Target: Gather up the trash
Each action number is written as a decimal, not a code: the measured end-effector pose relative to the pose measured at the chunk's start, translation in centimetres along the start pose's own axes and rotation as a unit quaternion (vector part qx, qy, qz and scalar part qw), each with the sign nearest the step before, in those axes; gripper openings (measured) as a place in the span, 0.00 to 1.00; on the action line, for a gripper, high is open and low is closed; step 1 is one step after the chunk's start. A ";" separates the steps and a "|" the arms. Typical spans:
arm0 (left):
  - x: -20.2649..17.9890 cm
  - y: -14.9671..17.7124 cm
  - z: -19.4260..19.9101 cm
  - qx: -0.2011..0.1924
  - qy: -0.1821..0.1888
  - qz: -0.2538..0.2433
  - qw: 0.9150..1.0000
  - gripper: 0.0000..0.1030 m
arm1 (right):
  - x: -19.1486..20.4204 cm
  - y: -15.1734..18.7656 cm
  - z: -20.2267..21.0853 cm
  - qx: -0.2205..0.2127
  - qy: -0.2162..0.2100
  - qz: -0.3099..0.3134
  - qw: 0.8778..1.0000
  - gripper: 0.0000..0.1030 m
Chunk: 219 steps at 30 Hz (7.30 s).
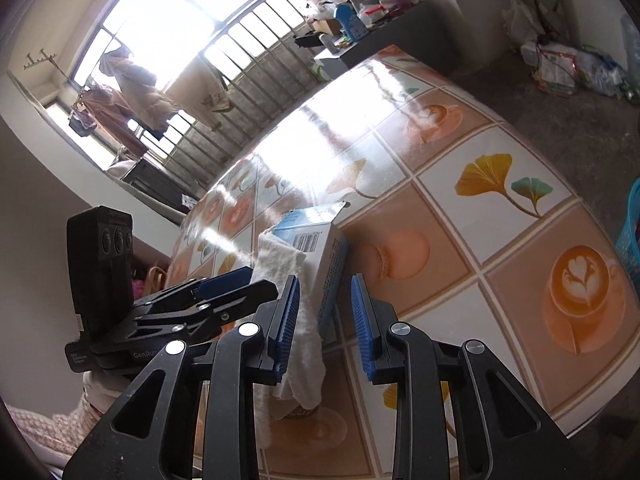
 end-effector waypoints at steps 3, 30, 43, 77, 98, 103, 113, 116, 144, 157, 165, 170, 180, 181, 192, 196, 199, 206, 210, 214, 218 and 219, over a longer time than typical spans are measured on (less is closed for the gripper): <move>-0.3 0.4 -0.3 -0.008 -0.017 -0.024 1.000 0.67 | -0.1 0.1 -0.2 -0.001 0.000 -0.006 1.000 0.26; 5.3 -2.9 12.7 -0.094 0.170 0.075 0.978 0.06 | -1.8 0.2 0.1 -0.006 -0.014 -0.049 0.999 0.26; 7.4 1.5 7.8 -0.032 -0.044 -0.037 0.998 0.06 | -1.1 0.2 -0.4 0.006 -0.022 -0.039 0.999 0.26; 4.9 0.7 5.6 -0.052 -0.018 0.015 0.998 0.06 | -0.4 1.0 1.6 -0.015 0.087 0.000 0.996 0.74; 4.0 1.5 2.2 -0.047 -0.051 0.005 0.998 0.06 | 0.7 3.4 -1.9 0.088 0.187 0.169 0.964 0.82; 3.6 1.5 1.9 -0.046 -0.050 0.001 0.998 0.06 | 0.2 2.9 -0.8 0.081 0.197 0.178 0.961 0.82; 2.6 1.4 1.6 -0.049 -0.072 -0.025 0.996 0.06 | 0.1 3.5 -3.1 0.091 0.206 0.151 0.962 0.81; 2.3 1.4 1.5 -0.050 -0.078 -0.032 0.995 0.06 | -0.1 3.7 -3.3 0.096 0.210 0.148 0.962 0.81; 1.6 0.5 4.0 -0.085 -0.096 -0.050 0.991 0.06 | -0.8 1.2 -1.3 0.045 0.133 0.067 0.988 0.68; -9.3 -8.7 7.8 -0.145 0.061 -0.123 0.980 0.06 | -7.5 -4.2 10.7 -0.150 0.101 -0.068 0.981 0.68; -25.5 -12.6 1.9 -0.089 0.184 -0.217 0.955 0.06 | -21.2 -3.4 21.2 -0.261 0.198 -0.230 0.917 0.69; -34.4 -13.3 -5.7 -0.029 0.218 -0.251 0.943 0.06 | -28.5 -2.5 22.3 -0.277 0.213 -0.311 0.884 0.69; -46.1 -14.3 -19.5 0.037 0.247 -0.269 0.930 0.16 | -41.1 -3.7 20.7 -0.262 0.212 -0.387 0.858 0.74; -46.6 -14.2 -21.2 0.045 0.244 -0.268 0.931 0.26 | -42.8 -3.6 20.2 -0.256 0.209 -0.390 0.859 0.75; -43.5 -13.3 -26.9 0.068 0.194 -0.251 0.946 0.59 | -51.1 2.9 15.6 -0.202 0.236 -0.480 0.821 0.78; -42.6 -14.8 -24.3 0.049 0.202 -0.235 0.950 0.60 | -49.4 1.9 16.7 -0.219 0.241 -0.466 0.823 0.78; -42.0 -15.7 -21.1 0.027 0.206 -0.233 0.950 0.63 | -47.6 -0.1 17.3 -0.232 0.246 -0.440 0.832 0.78; -37.0 -18.0 -9.8 -0.070 0.169 -0.214 0.959 0.92 | -37.7 -5.3 19.6 -0.272 0.257 -0.311 0.874 0.78; -31.5 -18.7 -2.5 -0.132 0.089 -0.170 0.973 0.95 | -29.4 -7.7 20.8 -0.293 0.271 -0.200 0.895 0.79; -24.6 -17.5 3.6 -0.187 -0.050 -0.129 0.972 0.95 | -21.1 -8.7 21.1 -0.310 0.280 -0.085 0.905 0.86; -18.9 -13.8 8.6 -0.224 -0.154 -0.138 0.952 0.95 | -13.7 -8.6 20.4 -0.319 0.278 0.022 0.906 0.92; -17.6 -12.8 9.4 -0.223 -0.171 -0.134 0.950 0.95 | -12.0 -8.5 20.1 -0.321 0.277 0.048 0.904 0.92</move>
Point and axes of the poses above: each gripper's, at about its wrist camera, not at the fingertips, and z roughly against the way its jaws point, x to its left, y to its underside, the point moved 8 cm from there along -z, roughly the way its jaws point, and after that the axes turned 2 degrees about -y, right-handed, at the moved point
